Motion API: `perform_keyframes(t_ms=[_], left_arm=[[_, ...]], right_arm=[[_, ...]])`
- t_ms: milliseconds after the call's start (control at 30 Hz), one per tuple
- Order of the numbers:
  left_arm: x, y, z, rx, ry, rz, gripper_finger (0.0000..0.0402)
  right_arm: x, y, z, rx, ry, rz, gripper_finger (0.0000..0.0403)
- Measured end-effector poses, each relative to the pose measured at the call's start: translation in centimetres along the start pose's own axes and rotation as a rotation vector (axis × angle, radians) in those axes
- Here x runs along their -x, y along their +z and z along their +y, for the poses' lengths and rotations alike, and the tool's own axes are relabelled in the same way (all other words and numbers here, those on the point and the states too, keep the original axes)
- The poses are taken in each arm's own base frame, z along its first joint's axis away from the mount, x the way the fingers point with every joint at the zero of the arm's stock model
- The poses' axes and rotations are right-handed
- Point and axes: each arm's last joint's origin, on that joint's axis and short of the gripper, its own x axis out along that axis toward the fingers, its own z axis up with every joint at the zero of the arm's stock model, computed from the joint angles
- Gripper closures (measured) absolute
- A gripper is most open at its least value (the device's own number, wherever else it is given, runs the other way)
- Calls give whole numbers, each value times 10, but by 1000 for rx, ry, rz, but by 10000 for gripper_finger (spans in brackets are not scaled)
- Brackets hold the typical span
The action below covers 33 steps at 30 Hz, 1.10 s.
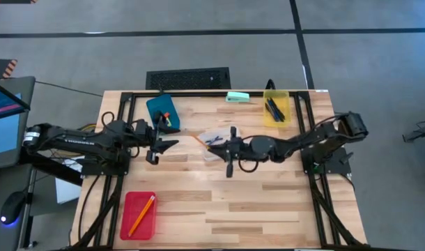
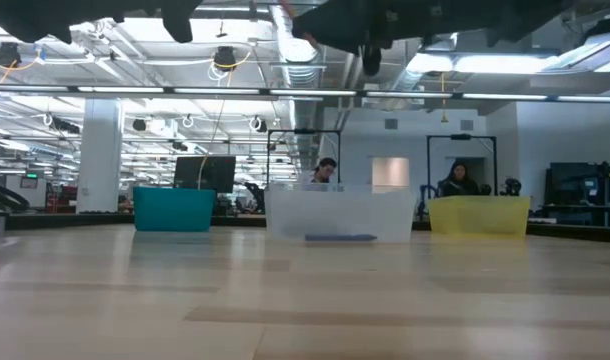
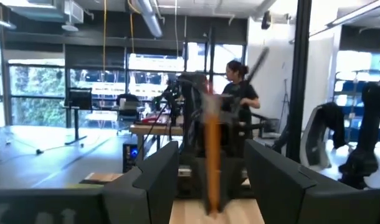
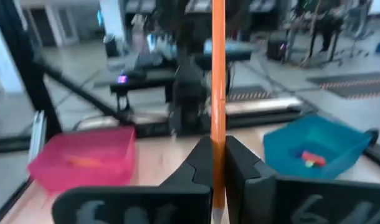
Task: Sort crayons/erasers/pens/pencils in bins
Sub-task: Put the yellow pencil into the red bin
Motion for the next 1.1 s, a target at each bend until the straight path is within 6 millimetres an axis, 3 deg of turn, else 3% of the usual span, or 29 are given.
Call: perform_keyframes(t_ms=[300,733,967,1100], left_arm=[[-13,-6,1,76,-5,-73,234],[-65,-4,2,-30,-78,-99,239],[-68,0,1,-42,-134,-149,243],[-68,0,1,-61,-132,-151,278]], right_arm=[[-5,15,-19,-20,64,-133,381],[-5,15,-18,3,85,-126,380],[-5,15,-17,18,91,-132,381],[-4,16,-16,24,94,-136,380]])
